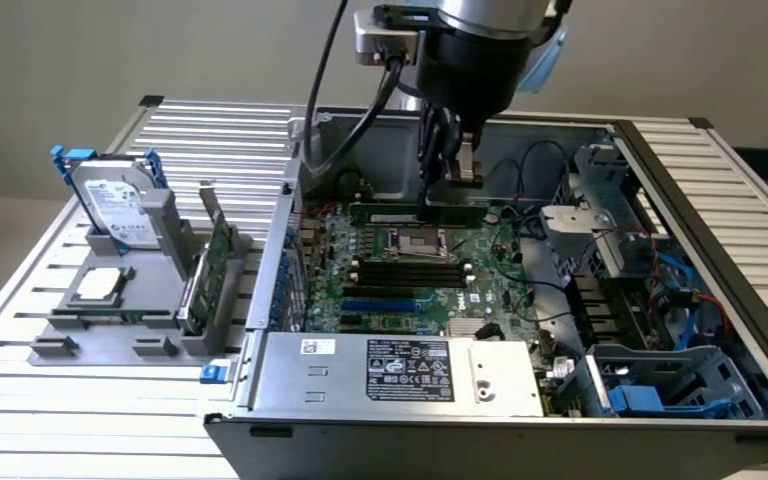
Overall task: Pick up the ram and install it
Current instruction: 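Pick up the ram and move it above insertion slot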
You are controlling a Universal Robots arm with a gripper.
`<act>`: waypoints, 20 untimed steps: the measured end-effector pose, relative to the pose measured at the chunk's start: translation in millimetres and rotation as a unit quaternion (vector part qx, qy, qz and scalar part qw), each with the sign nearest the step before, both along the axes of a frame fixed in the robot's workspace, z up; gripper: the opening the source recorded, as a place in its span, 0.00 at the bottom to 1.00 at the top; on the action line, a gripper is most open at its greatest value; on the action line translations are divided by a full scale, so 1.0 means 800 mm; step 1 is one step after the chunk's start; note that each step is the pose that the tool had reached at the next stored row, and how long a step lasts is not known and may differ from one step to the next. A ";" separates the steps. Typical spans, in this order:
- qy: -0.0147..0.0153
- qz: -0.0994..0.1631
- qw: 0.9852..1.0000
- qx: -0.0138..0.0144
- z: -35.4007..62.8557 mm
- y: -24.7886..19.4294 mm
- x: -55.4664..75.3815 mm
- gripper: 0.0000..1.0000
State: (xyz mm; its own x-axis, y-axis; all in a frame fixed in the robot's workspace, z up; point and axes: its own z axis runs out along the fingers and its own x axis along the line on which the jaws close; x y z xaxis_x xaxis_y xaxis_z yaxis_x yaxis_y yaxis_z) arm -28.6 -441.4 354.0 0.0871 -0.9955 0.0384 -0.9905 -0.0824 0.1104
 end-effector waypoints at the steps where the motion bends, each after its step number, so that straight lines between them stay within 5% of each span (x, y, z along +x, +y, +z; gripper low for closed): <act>1: 0.000 0.000 1.000 0.000 -0.002 0.0036 0.000 0.14; 4: 0.000 -0.001 1.000 0.000 -0.008 0.0103 0.002 0.14; 14: 0.000 -0.019 1.000 0.007 -0.023 0.0124 0.008 0.14; 20: 0.000 -0.021 1.000 0.008 -0.034 0.0203 0.010 0.14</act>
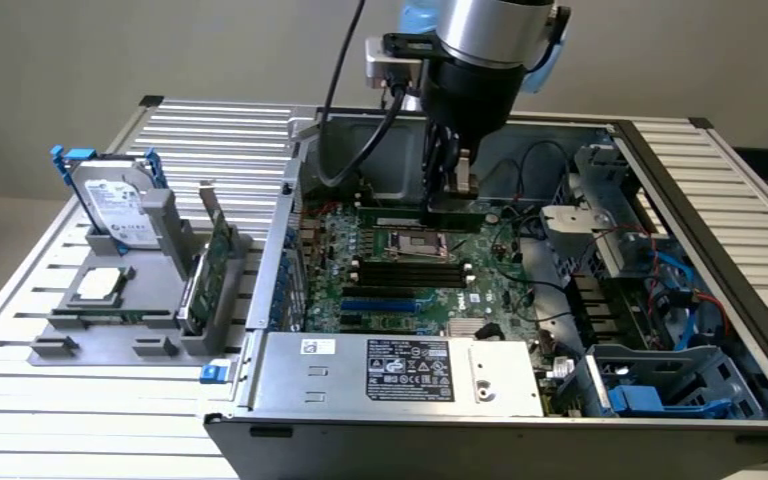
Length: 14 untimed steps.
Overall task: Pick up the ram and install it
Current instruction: 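Pick up the ram and move it above insertion slot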
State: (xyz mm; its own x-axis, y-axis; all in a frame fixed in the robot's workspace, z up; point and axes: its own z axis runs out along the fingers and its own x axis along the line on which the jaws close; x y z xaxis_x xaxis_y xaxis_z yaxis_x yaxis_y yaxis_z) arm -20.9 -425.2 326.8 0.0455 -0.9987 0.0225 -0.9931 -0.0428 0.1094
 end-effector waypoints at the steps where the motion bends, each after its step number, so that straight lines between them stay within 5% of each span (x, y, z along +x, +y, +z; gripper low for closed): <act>1: 0.000 0.000 1.000 0.000 -0.001 0.0021 0.000 0.14; 9: 0.000 -0.002 1.000 0.000 -0.007 0.0244 0.002 0.14; 14: 0.000 -0.005 1.000 0.000 -0.009 0.0324 0.004 0.14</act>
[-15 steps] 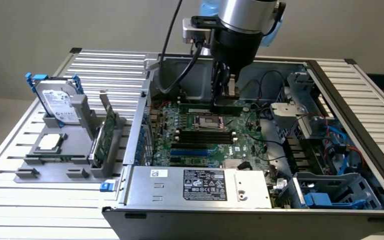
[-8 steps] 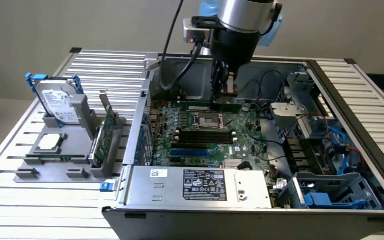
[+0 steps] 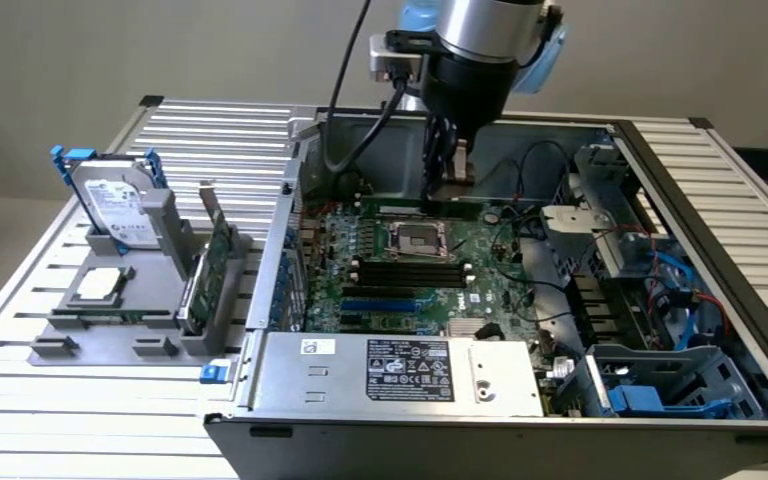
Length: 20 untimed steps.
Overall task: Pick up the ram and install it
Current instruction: 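Pick up the ram and move it above insertion slot, then insert the ram into the slot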
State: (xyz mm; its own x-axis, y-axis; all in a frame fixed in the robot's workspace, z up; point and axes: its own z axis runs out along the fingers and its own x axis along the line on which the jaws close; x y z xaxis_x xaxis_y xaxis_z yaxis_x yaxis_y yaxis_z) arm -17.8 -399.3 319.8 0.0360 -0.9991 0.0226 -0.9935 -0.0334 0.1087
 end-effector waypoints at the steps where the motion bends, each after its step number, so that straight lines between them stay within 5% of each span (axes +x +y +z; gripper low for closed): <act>1: 0.000 -0.001 1.000 0.000 0.000 0.0016 0.000 0.14; 3: -0.002 -0.001 1.000 0.000 -0.001 0.0052 0.000 0.14; 8: -0.012 -0.002 1.000 -0.004 -0.003 0.0162 0.000 0.14; 20: -0.012 -0.003 1.000 -0.006 -0.003 0.0170 0.000 0.14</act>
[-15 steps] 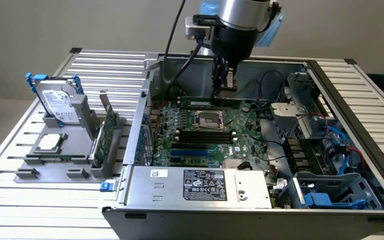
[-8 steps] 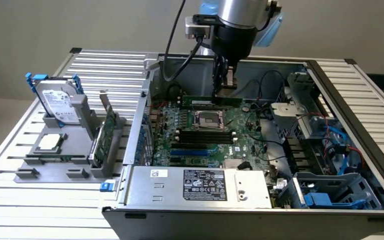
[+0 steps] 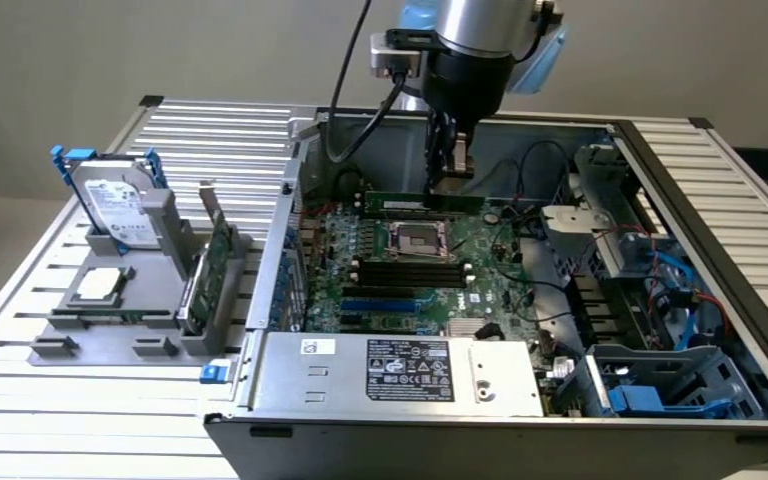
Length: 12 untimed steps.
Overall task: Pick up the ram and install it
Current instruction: 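Insert the ram into the slot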
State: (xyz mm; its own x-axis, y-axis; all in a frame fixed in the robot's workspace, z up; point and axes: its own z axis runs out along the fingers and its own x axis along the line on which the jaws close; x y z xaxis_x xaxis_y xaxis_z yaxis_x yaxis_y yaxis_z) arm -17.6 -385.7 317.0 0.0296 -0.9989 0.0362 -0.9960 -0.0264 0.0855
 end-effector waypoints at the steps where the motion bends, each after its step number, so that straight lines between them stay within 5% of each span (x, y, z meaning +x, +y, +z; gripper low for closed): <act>1: 0.000 0.000 1.000 0.000 0.000 0.0000 0.000 0.14; 5: 0.000 0.000 1.000 -0.001 -0.002 -0.0002 -0.002 0.14; 12: 0.000 0.000 1.000 0.000 -0.017 -0.0156 -0.007 0.14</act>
